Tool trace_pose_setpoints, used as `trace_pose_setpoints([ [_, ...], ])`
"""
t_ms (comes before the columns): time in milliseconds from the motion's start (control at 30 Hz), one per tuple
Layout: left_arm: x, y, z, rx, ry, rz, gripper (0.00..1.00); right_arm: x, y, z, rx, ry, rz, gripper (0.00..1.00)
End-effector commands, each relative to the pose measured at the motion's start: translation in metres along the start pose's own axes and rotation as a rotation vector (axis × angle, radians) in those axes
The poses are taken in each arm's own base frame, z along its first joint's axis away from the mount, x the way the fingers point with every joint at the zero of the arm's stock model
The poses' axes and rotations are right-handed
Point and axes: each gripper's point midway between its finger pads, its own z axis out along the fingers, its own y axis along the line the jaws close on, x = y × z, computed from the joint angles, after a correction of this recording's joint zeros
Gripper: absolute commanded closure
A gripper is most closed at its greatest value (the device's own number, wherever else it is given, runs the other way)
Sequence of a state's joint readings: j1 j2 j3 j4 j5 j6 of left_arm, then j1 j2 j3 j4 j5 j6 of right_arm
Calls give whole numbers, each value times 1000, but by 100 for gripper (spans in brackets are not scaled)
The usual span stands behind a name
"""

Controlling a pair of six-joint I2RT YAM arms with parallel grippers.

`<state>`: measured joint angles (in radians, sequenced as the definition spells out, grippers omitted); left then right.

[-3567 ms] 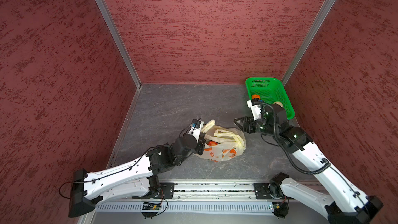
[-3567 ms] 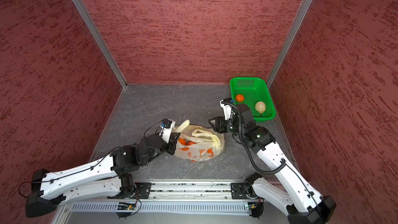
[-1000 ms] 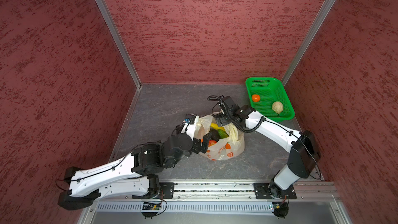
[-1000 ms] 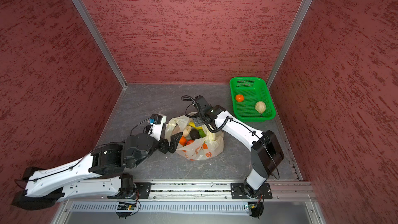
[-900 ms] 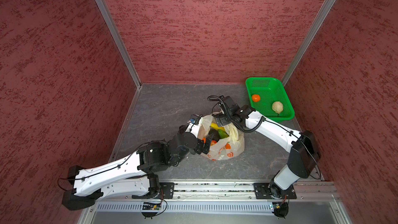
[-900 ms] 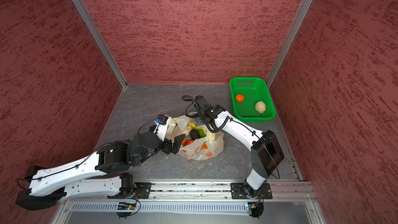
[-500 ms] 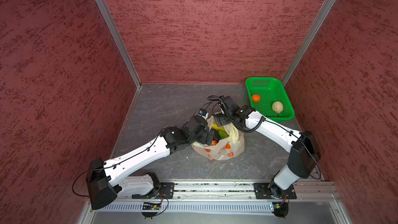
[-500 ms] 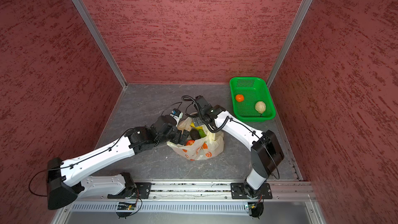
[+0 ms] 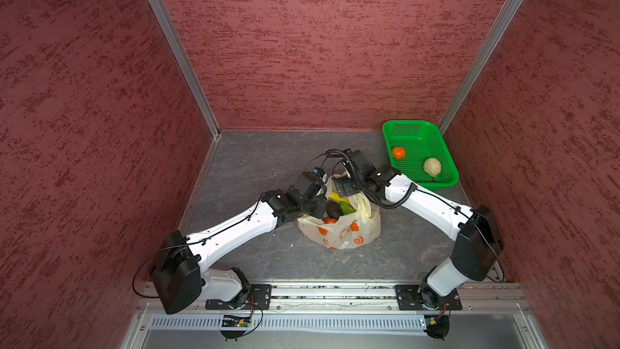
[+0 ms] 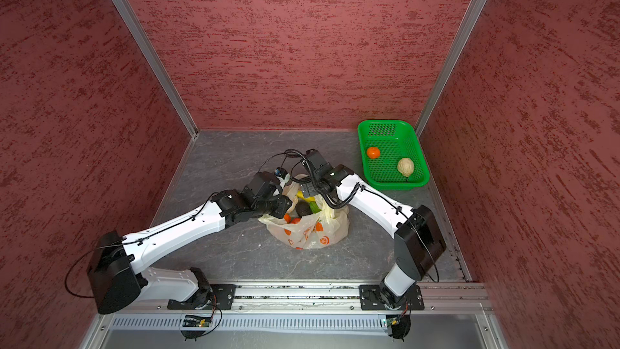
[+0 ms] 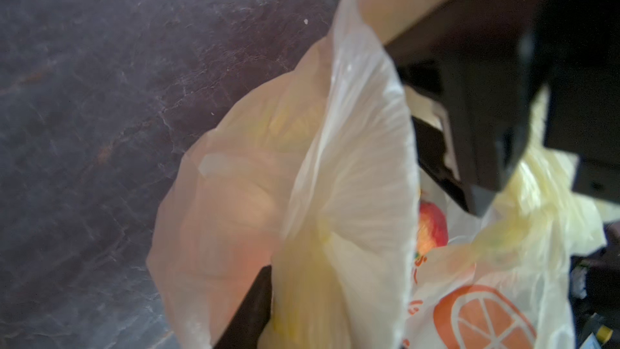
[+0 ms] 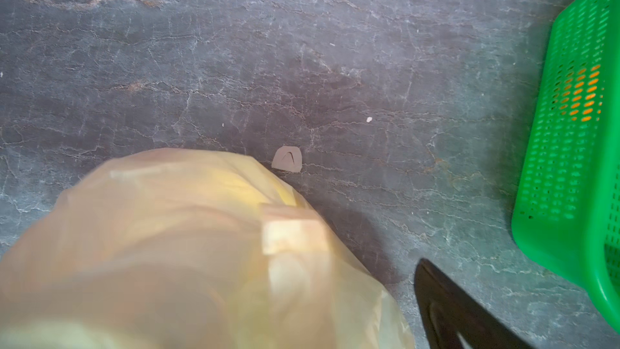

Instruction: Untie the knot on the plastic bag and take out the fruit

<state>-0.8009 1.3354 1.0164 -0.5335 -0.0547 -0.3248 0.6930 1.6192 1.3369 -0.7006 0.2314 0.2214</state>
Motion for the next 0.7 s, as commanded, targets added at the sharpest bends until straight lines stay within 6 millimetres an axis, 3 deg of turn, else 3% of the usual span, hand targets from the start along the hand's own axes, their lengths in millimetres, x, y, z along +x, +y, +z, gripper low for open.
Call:
trace_pose_setpoints([
  [0,-19,6,-15,1,-83,-49,92,-2,-6,-14,0,-25,22,2],
  [67,-25,11,-29,10,-117,-82,100,0,-12,-22,2,-21,20,2],
  [267,-23,5,-56,79,-154,-141,100,-9,-6,-70,-96,-10,21,1],
  [667,-6,-9,-57,99,-181,-195,100,-12,15,-126,-244,53,112,1],
])
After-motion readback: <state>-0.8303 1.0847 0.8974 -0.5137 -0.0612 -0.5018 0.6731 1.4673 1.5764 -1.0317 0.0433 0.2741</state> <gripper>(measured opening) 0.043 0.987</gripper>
